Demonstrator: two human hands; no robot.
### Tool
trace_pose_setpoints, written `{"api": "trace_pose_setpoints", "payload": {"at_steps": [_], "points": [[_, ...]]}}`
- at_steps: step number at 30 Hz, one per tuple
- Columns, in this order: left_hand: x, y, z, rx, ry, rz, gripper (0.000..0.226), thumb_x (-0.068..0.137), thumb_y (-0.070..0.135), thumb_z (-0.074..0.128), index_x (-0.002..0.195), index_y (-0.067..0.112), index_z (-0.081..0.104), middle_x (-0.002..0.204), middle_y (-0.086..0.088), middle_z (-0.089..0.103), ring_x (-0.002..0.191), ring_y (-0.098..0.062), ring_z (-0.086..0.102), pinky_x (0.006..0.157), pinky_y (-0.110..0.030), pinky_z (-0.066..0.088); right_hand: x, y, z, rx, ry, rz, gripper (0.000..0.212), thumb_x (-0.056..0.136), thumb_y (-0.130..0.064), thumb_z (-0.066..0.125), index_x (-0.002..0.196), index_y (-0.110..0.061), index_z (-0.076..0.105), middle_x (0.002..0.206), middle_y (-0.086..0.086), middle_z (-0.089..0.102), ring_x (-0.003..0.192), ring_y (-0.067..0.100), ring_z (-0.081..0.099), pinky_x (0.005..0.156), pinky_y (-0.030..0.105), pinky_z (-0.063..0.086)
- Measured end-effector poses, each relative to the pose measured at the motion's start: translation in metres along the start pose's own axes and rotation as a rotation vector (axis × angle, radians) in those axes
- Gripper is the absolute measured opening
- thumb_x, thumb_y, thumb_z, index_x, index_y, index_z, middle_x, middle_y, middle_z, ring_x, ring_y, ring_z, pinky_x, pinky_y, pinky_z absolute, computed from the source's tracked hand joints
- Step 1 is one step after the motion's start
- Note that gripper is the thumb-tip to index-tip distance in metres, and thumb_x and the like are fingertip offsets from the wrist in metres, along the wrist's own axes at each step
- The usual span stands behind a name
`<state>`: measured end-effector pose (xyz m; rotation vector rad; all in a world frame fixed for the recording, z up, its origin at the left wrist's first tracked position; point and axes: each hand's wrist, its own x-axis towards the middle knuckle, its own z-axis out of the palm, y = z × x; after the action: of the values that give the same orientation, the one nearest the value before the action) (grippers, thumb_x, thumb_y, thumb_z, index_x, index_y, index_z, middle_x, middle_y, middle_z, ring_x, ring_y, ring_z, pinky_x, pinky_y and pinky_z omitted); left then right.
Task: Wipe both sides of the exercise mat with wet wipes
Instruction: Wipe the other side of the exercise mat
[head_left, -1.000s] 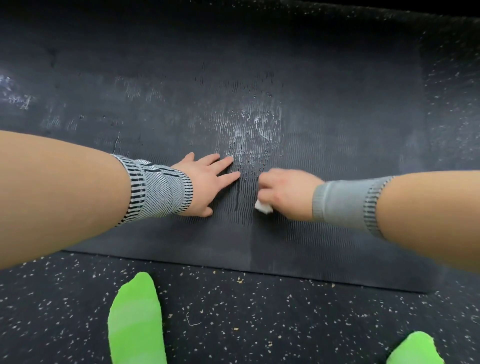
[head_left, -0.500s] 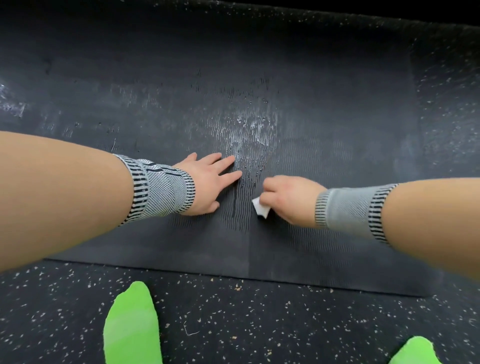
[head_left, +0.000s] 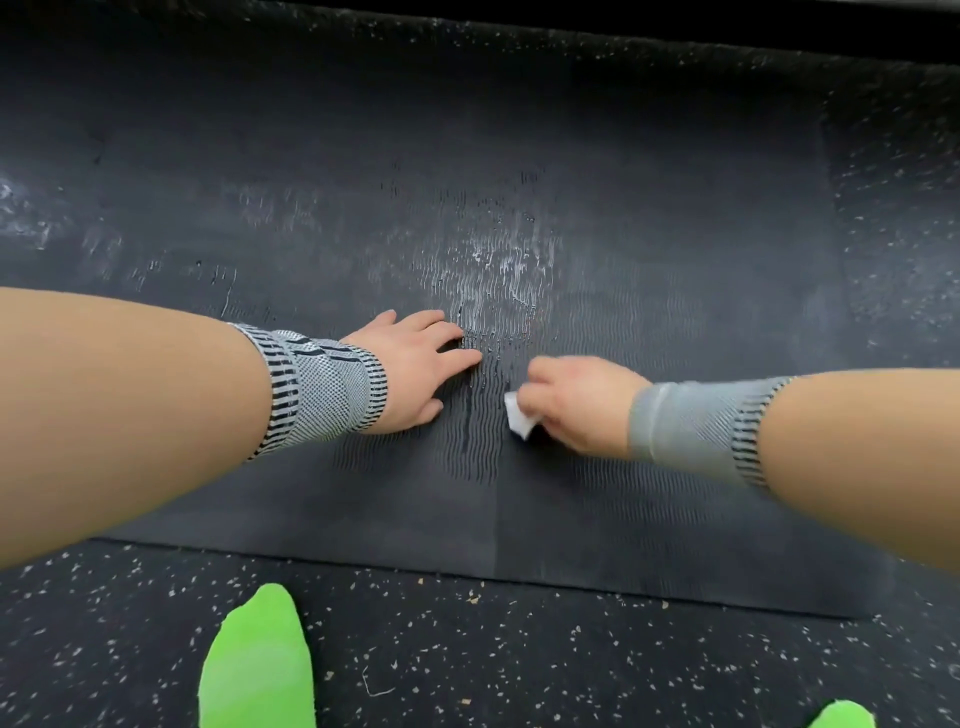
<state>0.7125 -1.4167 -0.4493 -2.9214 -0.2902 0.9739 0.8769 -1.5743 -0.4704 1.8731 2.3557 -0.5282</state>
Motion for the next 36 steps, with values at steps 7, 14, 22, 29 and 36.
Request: {"api": "trace_pose_setpoints", "payload": {"at_steps": [7,14,22,29,36], "points": [[0.006,-0.002,0.001,-0.042,0.044,0.025,0.062,0.097,0.049,0.045,0.152,0.038,0.019,0.152,-0.003,0.022,0.141,-0.024,0.025,0.113,-0.044,0.031,0.017,0.026,-0.01,0.009,0.029,0.099,0.01,0.088,-0.012,0.054,0.095,-0.011,0.061,0.096,0.007,0.052,0.077,0.028,0.057,0.063,0.033,0.046],[0.018,-0.006,-0.002,-0.093,0.146,0.066,0.047,0.096,0.042,0.048,0.142,0.036,0.039,0.15,-0.004,0.024,0.143,-0.024,0.019,0.113,-0.044,0.031,0.008,0.022,-0.006,-0.017,0.079,0.107,0.011,0.081,-0.008,0.062,0.091,-0.014,0.064,0.093,0.004,0.055,0.081,0.025,0.054,0.064,0.031,0.043],[0.027,-0.004,-0.006,-0.167,0.13,0.025,0.041,0.096,0.036,0.05,0.135,0.029,0.041,0.146,-0.002,0.029,0.134,-0.026,0.032,0.104,-0.042,0.041,0.038,0.05,-0.02,0.005,0.149,0.277,0.021,0.087,-0.009,0.055,0.106,-0.016,0.061,0.106,0.003,0.054,0.095,0.025,0.052,0.075,0.033,0.043],[0.041,-0.015,-0.018,-0.19,0.146,-0.037,0.063,0.097,0.046,0.049,0.152,0.031,0.022,0.14,0.0,0.034,0.126,-0.022,0.037,0.103,-0.038,0.04,0.013,0.029,-0.002,0.018,0.232,0.024,0.012,0.067,-0.008,0.07,0.076,-0.016,0.066,0.077,0.003,0.058,0.064,0.025,0.056,0.049,0.026,0.042],[0.048,-0.023,-0.008,-0.14,0.042,-0.064,0.078,0.096,0.059,0.038,0.155,0.034,-0.007,0.162,0.0,-0.02,0.15,-0.025,-0.012,0.12,-0.053,0.013,0.047,0.072,-0.017,0.055,0.26,0.168,0.015,0.08,-0.005,0.063,0.09,-0.01,0.072,0.088,0.011,0.06,0.078,0.033,0.057,0.062,0.037,0.049]]}}
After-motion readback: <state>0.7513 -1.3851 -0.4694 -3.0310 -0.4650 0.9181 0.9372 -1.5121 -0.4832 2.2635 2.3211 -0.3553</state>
